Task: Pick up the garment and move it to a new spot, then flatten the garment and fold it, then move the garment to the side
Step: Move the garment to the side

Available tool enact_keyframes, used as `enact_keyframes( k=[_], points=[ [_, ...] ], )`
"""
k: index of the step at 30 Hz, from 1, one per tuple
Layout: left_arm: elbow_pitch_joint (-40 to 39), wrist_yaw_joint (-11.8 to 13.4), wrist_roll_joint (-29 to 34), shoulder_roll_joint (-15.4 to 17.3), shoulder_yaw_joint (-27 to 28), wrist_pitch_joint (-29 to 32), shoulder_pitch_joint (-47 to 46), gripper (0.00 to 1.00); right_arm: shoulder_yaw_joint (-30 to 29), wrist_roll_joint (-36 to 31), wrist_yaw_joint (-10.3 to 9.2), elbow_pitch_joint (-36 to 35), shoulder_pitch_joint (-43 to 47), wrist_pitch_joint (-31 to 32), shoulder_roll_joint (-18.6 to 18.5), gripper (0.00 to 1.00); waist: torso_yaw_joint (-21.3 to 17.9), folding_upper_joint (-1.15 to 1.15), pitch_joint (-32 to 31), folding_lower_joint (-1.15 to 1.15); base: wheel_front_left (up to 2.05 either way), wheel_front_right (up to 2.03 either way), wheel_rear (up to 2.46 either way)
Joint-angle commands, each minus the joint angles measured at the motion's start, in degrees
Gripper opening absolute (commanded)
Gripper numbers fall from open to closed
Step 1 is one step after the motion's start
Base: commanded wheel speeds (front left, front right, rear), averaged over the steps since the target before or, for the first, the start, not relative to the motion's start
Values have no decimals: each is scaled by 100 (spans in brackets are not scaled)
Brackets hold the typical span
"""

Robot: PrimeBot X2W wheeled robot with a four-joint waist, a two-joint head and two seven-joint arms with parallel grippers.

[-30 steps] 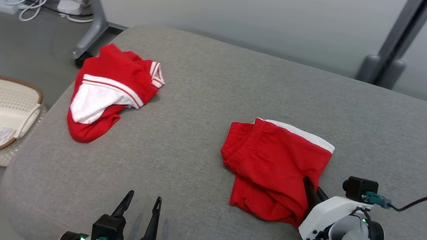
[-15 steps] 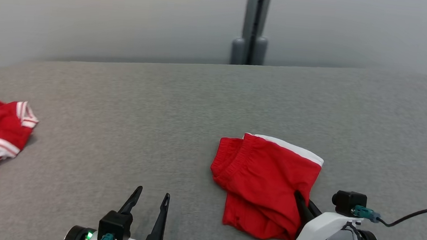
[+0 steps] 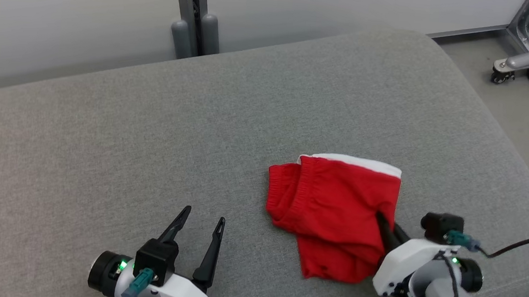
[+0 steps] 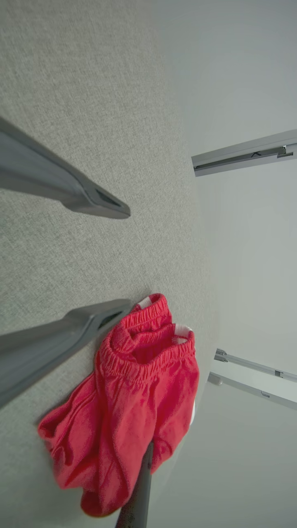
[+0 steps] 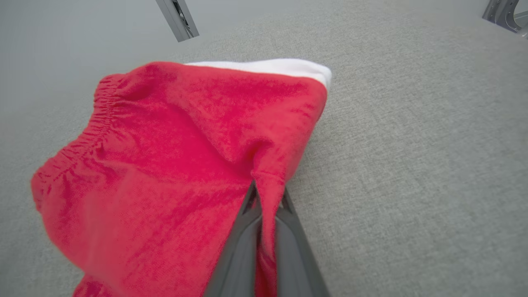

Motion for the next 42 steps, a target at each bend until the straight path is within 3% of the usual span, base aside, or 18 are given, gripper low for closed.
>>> enact_keyframes(
  k=[1,6,18,19,20,21,24,28,32,37,42],
  points=[
    [14,-21,89,44,46,-1,-145,100,-244,-245,-2,106,-276,-29,-151,0,156,0,244,0,0,0,0],
    [26,-86,261,42,111,-1,-290,100,-804,-814,-2,396,-712,-29,-503,0,556,0,504,0,0,0,0],
    [-46,-262,631,93,485,-1,-554,100,-2687,-2262,-2,1484,-1792,-29,-2025,0,1505,0,1246,0,0,0,0],
    [-54,-274,658,90,488,-1,-564,100,-2900,-2400,-2,1524,-1797,-29,-2143,13,1553,0,1274,0,0,0,0],
    [-64,-290,660,85,491,-1,-562,100,-3128,-2537,-2,1550,-1796,-29,-2264,47,1598,0,1300,0,0,0,0],
    [-71,-301,660,80,492,-1,-556,100,-3377,-2670,-2,1566,-1788,-29,-2334,100,1636,0,1317,0,0,0,0],
    [-98,-285,670,71,527,-1,-568,100,-4191,-3134,-2,1436,-1752,-29,-2504,100,1696,0,1342,0,0,0,0],
    [-101,-258,646,54,573,-1,-544,100,-5213,-3908,-2,705,-1540,-27,-2167,100,1709,0,1253,0,0,0,0],
    [-103,-209,581,52,657,-1,-439,100,-5640,-4463,-2,-215,-1467,-28,-1365,100,1680,0,1051,0,0,0,0],
    [-103,-149,538,42,746,-1,-291,100,-5228,-4372,-2,-1033,-1063,-27,-487,100,1688,0,699,0,0,0,0],
    [-71,-47,471,38,877,-1,-96,100,-4429,-3884,-2,-1614,-368,-27,-121,100,1765,0,346,0,0,0,0]
  ],
)
